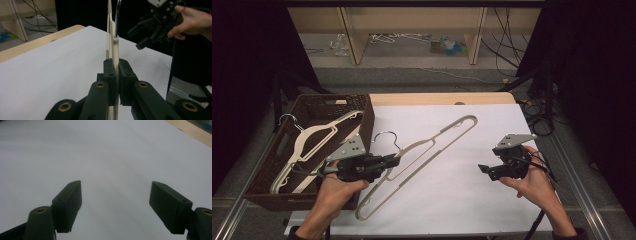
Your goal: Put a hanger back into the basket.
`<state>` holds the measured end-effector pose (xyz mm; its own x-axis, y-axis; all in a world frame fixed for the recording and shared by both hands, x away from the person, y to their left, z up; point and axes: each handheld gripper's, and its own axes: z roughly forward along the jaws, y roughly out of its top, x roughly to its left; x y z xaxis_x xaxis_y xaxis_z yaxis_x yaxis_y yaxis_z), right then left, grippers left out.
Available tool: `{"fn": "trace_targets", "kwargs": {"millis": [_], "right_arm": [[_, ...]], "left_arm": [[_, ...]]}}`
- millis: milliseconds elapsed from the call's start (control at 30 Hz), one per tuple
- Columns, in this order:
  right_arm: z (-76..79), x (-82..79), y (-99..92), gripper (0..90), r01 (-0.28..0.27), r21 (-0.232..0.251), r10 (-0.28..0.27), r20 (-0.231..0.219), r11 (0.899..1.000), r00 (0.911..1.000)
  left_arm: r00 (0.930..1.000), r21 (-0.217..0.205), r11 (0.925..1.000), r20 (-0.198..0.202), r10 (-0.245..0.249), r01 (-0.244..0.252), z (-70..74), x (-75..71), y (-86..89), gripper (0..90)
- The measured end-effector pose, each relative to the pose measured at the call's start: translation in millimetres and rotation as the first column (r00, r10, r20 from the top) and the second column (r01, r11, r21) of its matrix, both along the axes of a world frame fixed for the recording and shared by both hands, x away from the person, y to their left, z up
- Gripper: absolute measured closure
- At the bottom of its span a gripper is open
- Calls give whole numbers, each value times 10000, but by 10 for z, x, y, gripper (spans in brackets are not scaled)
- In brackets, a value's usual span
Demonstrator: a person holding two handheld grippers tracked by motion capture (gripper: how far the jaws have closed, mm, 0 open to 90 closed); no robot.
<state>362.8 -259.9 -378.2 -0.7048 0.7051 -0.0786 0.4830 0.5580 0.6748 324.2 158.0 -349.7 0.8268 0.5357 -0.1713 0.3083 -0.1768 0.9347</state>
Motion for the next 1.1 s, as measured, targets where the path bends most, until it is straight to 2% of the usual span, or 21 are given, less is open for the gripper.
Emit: {"fn": "trace_targets", "kwargs": {"millis": [67,100,133,167,267,300,333,500,533,667,800,933,1000,1033,1100], "right_arm": [[-62,-19,-1,263,75,153,-80,329,9999,9994],[-62,-37,-12,251,55,117,-55,49,9999,10000],[-94,-57,-15,243,115,216,-116,15,9997,9999],[-116,-83,-16,242,264,373,-266,24,9990,9996],[-172,-129,-40,232,265,521,-276,211,9983,9994],[-181,-135,-45,224,215,548,-228,228,9983,9995],[-193,-156,-45,212,282,596,-296,220,9978,9993],[-223,-202,-9,204,-22,742,14,107,9972,9999],[-222,-211,1,205,-63,712,54,131,9974,9999],[-228,-254,47,199,-346,758,349,-31,9965,9994],[-267,-311,71,192,-515,798,521,-53,9955,9986],[-290,-350,68,187,-436,877,438,-6,9952,9990],[-297,-356,62,183,-559,867,556,61,9947,9984],[-297,-362,64,183,-554,874,546,115,9946,9984],[-291,-374,73,184,-470,1006,454,188,9938,9988]], "left_arm": [[9999,-164,9997,13,165,-165,12,12,48,859],[9997,-275,9993,-23,258,-258,23,21,84,859],[9994,-408,9985,-42,355,-357,31,29,111,858],[9987,-622,9969,-210,473,-485,40,29,133,858],[9987,-911,9946,-119,490,-499,71,54,213,858],[9974,-1058,9920,-251,669,-692,88,44,239,858],[9980,-1050,9925,-119,617,-626,100,53,263,859],[9960,-1504,9846,-223,865,-889,153,55,384,859],[9952,-1685,9809,-243,946,-974,158,54,403,859],[9930,-1937,9740,-315,1138,-1177,202,54,526,859],[9903,-2384,9616,-625,1243,-1357,234,47,647,858],[9880,-2265,9620,-581,1428,-1524,318,38,766,858],[9845,-2266,9585,-691,1612,-1729,381,21,817,858],[9868,-2244,9611,-515,1534,-1611,416,25,854,859],[9854,-2282,9586,-426,1647,-1700,494,20,923,858]]}}
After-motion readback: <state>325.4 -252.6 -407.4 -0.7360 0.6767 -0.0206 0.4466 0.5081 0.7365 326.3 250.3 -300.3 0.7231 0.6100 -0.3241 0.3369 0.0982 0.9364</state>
